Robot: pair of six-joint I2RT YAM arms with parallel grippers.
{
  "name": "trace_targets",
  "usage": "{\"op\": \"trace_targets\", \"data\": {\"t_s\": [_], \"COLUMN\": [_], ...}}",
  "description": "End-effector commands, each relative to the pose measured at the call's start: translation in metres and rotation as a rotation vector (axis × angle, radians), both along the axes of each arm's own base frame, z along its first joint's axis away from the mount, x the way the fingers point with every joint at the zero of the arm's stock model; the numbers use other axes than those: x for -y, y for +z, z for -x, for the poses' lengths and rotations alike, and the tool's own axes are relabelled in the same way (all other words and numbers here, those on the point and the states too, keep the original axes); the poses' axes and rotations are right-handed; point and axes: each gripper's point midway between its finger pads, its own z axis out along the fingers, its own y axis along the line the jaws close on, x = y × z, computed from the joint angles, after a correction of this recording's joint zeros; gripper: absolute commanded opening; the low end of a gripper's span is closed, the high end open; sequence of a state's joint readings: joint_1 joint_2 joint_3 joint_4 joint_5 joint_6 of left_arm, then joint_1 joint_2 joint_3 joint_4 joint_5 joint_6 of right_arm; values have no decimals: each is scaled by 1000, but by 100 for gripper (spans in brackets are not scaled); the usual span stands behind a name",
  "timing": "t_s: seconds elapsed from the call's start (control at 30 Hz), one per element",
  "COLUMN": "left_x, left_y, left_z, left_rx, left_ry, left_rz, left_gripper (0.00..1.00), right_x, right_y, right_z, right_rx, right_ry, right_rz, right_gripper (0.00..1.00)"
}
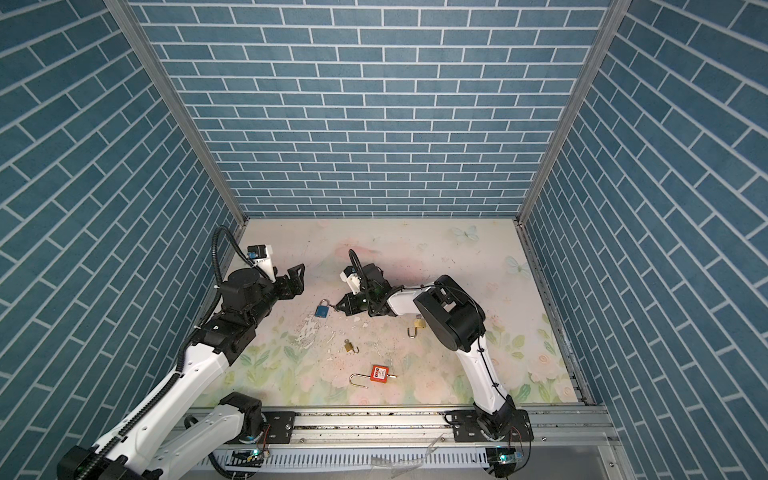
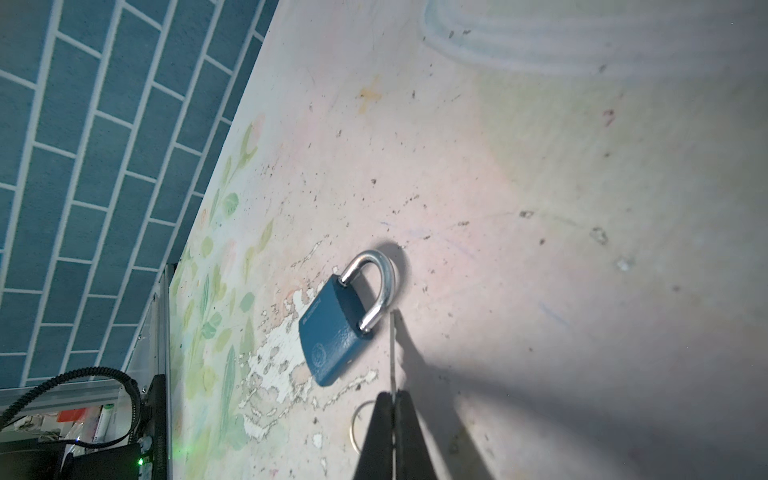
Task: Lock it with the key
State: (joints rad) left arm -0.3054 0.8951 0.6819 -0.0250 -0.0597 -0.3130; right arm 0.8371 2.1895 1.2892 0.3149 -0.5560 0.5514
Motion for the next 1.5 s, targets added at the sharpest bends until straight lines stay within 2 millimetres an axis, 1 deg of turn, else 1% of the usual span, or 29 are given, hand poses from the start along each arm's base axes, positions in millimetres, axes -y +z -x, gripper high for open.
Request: {"op": "trace_targets", "data": {"t_s": [0.0, 0.07, 0.2, 0.37, 0.43, 0.8, 1.03, 1.13, 1.23, 1.33, 1.47], "left_x": [0, 0, 1, 0, 0, -1, -4, -9, -17, -24, -21], "left_y": [5, 6, 5, 5, 4, 4, 5, 4, 6, 9, 17], "left_z": [1, 1, 1, 0, 0, 0, -1, 0, 1, 3, 4], "left_rx": [28, 30, 28, 25, 24, 26, 25, 16, 18, 23, 47], "left_ry": [0, 0, -2, 0, 1, 8, 26, 52, 102, 142, 123], "left_rz": [-5, -6, -7, -9, -8, -15, -17, -15, 2, 26, 41], "left_gripper": [85, 85, 86, 86, 86, 86, 86, 86, 86, 86, 86], "right_x": [-5, -5, -7, -10, -11, -16, -15, -11, 0, 15, 36], "right_y": [-11, -12, -14, -15, -15, -17, -16, -8, 10, 35, 69], "right_z": [3, 4, 5, 6, 8, 15, 14, 9, -5, -19, -34], "right_rx": [-41, -42, -52, -62, -61, -77, -66, -35, 10, 65, 167], "right_ry": [-7, -5, 3, 16, 26, 67, 68, 46, 0, -37, -76], "right_rz": [18, 19, 20, 16, 13, 7, 8, 12, -3, -31, -32], "right_gripper": [0, 1, 5, 16, 18, 21, 21, 22, 27, 32, 36]}}
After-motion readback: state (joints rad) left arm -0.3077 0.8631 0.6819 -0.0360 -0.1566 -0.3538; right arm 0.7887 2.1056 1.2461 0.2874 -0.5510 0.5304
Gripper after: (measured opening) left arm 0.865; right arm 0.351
